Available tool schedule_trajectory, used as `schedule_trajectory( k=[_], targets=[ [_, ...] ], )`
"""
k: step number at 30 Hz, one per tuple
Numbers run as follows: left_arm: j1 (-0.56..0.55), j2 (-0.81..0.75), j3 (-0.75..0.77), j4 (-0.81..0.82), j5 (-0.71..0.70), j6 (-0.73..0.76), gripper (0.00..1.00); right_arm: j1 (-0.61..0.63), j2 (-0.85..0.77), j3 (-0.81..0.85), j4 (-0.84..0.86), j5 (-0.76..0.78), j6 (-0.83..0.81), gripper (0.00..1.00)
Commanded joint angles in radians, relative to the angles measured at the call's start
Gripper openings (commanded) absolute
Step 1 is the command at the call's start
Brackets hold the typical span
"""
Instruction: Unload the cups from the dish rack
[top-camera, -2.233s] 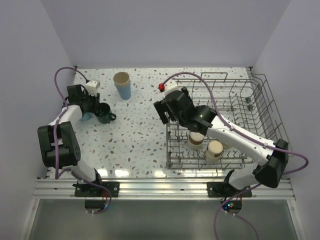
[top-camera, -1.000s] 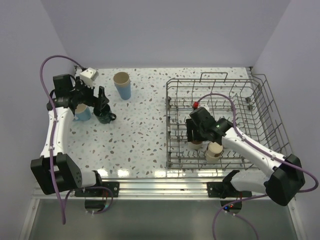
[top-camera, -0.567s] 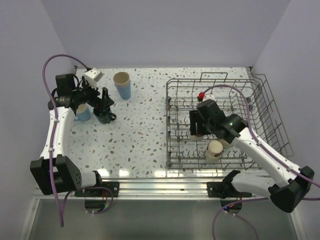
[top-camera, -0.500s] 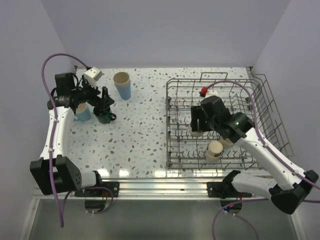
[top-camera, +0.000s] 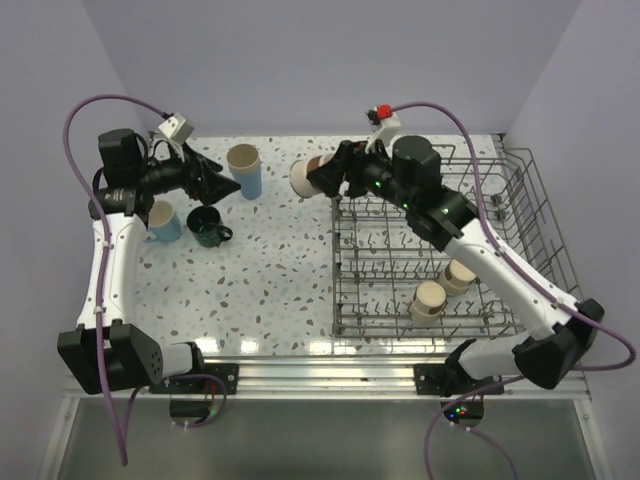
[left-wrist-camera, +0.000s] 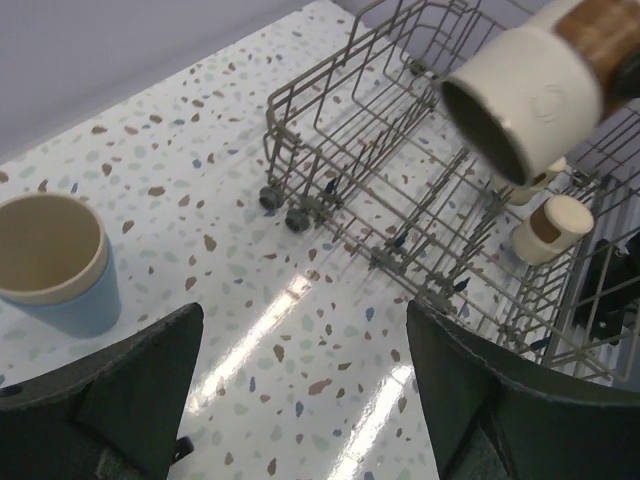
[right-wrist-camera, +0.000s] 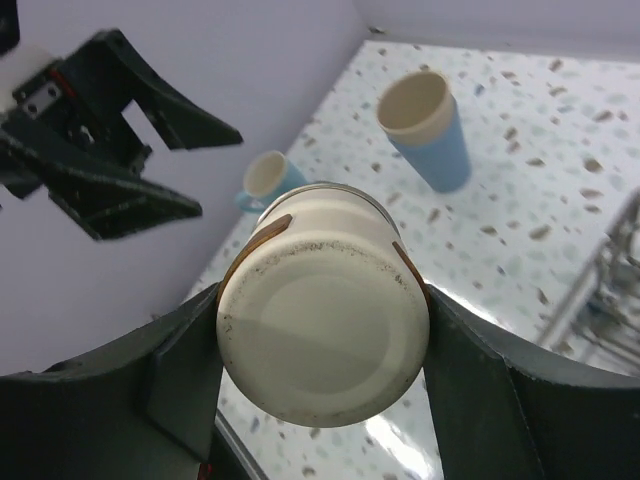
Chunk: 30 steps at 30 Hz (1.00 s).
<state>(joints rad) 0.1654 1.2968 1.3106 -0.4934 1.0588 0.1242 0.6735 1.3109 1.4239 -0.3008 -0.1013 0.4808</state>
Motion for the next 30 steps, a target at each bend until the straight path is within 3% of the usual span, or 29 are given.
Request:
schedule_trajectory(
  k=[1, 6, 17, 22, 26, 30],
  targets=[
    [-0.058, -0.073, -0.014, 0.228, 0.142, -0.219, 0.85, -0.002, 0.088, 0.035, 0.435, -0.138, 0.168, 0.00],
    [-0.136, -0.073, -0.053, 0.415, 0.124, -0.381, 0.85, 0.014, 0.177, 0.029, 0.664, -0.186, 0.315, 0.00],
    [-0.148, -0.056, -0.071, 0.587, 0.089, -0.494, 0.81, 0.043, 0.223, 0.003, 0.721, -0.204, 0.344, 0.00],
    [-0.150, -0.062, -0.070, 0.639, 0.122, -0.520, 0.75, 0.047, 0.243, 0.003, 0.730, -0.222, 0.370, 0.00],
    [-0.152, -0.064, -0.086, 0.705, 0.164, -0.557, 0.59, 0.051, 0.277, 0.009, 0.764, -0.251, 0.407, 0.00],
    [-0.152, -0.068, -0.109, 0.759, 0.204, -0.595, 0.32, 0.051, 0.310, 0.013, 0.769, -0.268, 0.426, 0.00]
  ],
)
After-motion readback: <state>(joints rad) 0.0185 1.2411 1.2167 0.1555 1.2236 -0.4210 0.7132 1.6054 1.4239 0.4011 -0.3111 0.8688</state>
